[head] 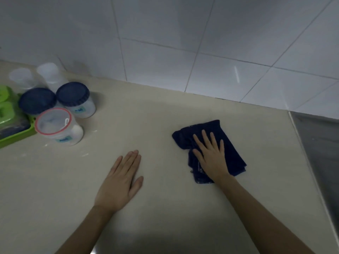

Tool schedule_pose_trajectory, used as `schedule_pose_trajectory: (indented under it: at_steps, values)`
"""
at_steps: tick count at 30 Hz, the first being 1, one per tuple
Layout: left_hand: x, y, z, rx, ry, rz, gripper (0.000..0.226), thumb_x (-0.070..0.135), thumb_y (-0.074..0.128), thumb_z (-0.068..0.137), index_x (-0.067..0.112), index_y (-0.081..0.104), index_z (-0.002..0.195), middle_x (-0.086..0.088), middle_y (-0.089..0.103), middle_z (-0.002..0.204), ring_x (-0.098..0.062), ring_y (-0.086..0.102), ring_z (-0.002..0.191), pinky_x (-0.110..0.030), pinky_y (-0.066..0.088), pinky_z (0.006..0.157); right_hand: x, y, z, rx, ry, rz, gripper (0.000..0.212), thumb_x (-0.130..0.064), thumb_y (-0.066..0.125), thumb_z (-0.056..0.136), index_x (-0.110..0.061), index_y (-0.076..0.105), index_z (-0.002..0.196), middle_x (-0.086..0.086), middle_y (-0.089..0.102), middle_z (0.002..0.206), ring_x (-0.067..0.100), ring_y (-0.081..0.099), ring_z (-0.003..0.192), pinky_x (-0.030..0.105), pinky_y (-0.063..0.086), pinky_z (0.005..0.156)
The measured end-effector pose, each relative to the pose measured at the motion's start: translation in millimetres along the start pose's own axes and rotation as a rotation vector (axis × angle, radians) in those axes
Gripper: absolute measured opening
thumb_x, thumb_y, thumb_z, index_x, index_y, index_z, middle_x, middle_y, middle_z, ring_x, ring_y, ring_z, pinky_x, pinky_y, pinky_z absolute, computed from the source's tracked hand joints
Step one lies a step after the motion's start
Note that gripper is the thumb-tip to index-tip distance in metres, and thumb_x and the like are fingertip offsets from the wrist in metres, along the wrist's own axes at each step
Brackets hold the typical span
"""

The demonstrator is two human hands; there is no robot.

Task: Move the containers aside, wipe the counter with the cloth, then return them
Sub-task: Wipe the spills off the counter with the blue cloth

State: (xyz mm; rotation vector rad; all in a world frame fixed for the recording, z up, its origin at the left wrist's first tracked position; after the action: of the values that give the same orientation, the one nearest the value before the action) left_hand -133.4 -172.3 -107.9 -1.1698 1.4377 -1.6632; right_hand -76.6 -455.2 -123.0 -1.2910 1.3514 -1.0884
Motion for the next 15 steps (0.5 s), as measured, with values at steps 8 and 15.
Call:
schedule_pose_trajectory:
  at_steps: [8,15]
  values:
    - [7,1,-3,-0.029,-0.028,0.072,0.065,0.043,0.023,0.096,0.005,0.029,0.148,-0.01,0.028,0.158,-0.021,0.024,0.147,-0.037,0.01,0.122,-63,12,-72,0.06,-0.12,-0.067,0.053,-0.048,0.035,0.095,-0.034,0.027,0.146,0.002,0.032,0.155,0.032,0.031,0.142,0.063,0.029,0.11]
    - [43,-3,-15,-0.042,-0.034,0.022,0.065,0.044,0.015,0.098,0.006,0.023,0.15,-0.01,0.023,0.159,-0.021,0.023,0.147,-0.04,0.016,0.123,-26,14,-113,0.063,-0.027,0.019,0.05,-0.044,0.042,0.096,-0.034,0.033,0.144,0.0,0.034,0.154,0.026,0.031,0.143,0.057,0.026,0.114]
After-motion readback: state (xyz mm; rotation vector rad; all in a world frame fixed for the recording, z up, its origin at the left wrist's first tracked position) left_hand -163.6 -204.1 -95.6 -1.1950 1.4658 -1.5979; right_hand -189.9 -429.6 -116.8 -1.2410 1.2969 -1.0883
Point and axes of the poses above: each hand's wrist, its own z-axis towards the middle knuckle, its own y-axis out of the palm, x = y × z, the point moved 9 cm from there along z, towards the middle knuckle
